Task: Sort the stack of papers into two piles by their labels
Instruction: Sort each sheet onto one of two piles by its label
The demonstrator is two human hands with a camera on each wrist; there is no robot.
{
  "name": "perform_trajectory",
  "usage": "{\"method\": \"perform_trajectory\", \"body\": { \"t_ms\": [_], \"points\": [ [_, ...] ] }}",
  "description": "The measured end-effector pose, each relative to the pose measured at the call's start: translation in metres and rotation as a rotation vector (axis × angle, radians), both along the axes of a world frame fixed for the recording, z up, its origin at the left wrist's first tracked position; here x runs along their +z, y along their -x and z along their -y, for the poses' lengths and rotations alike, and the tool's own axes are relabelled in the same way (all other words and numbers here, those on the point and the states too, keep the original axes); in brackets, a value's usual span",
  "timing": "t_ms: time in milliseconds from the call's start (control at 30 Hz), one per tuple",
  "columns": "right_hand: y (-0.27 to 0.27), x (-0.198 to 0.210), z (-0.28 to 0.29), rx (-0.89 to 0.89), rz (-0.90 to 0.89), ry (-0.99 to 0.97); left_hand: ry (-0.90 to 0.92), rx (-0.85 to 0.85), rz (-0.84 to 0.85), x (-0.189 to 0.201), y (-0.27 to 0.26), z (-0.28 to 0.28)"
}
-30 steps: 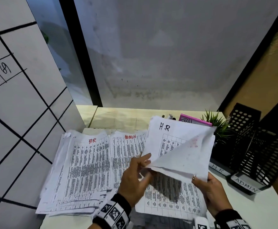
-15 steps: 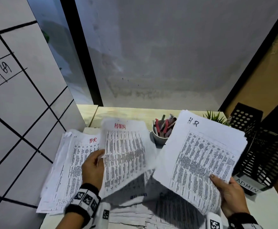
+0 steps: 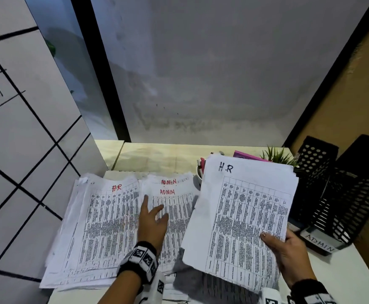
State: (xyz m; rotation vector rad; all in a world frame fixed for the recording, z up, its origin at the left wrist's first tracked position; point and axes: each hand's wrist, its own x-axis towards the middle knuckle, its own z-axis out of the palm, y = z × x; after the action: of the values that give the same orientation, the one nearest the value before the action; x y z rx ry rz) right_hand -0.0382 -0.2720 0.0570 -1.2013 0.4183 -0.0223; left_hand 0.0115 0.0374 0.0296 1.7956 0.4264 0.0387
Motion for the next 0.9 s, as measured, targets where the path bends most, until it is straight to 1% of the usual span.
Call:
{"method": "perform_trajectory", "body": {
  "t_ms": [67, 200, 233, 267, 367, 433, 500, 667, 733, 900],
  "points": [
    [0.000, -0.003, -0.002, 0.003, -0.003, 0.015, 0.023, -0.028, 0.094, 0.009, 0.001, 0.008],
    [-0.002, -0.008, -0.007, 0.051, -0.007, 0.010, 0.277, -0.107, 0.010, 0.028, 0.003, 0.022],
    [-0.003, -0.011, -0.007, 0.063, -0.013, 0.022, 0.329, -0.108, 0.023, 0.031, 0.004, 0.027],
    [-0.003, -0.013, -0.008, 0.075, -0.018, 0.040, 0.330, -0.097, 0.045, 0.034, 0.005, 0.032],
    [-0.004, -0.016, -0.009, 0.100, -0.043, 0.087, 0.240, -0.031, 0.100, 0.035, 0.007, 0.039],
    [-0.004, -0.011, -0.010, 0.114, -0.039, 0.081, 0.198, -0.003, 0.132, 0.035, 0.009, 0.041],
    [-0.005, -0.009, -0.010, 0.117, -0.034, 0.068, 0.142, -0.044, 0.187, 0.035, 0.014, 0.042],
    [-0.004, -0.015, -0.007, 0.088, -0.034, 0.085, -0.088, -0.230, 0.455, 0.026, 0.031, 0.037],
    [-0.004, -0.018, -0.005, 0.075, -0.032, 0.085, -0.102, -0.245, 0.498, 0.024, 0.036, 0.035],
    [-0.005, -0.019, -0.008, 0.099, -0.026, 0.095, -0.043, -0.249, 0.546, 0.026, 0.040, 0.037]
  ]
}}
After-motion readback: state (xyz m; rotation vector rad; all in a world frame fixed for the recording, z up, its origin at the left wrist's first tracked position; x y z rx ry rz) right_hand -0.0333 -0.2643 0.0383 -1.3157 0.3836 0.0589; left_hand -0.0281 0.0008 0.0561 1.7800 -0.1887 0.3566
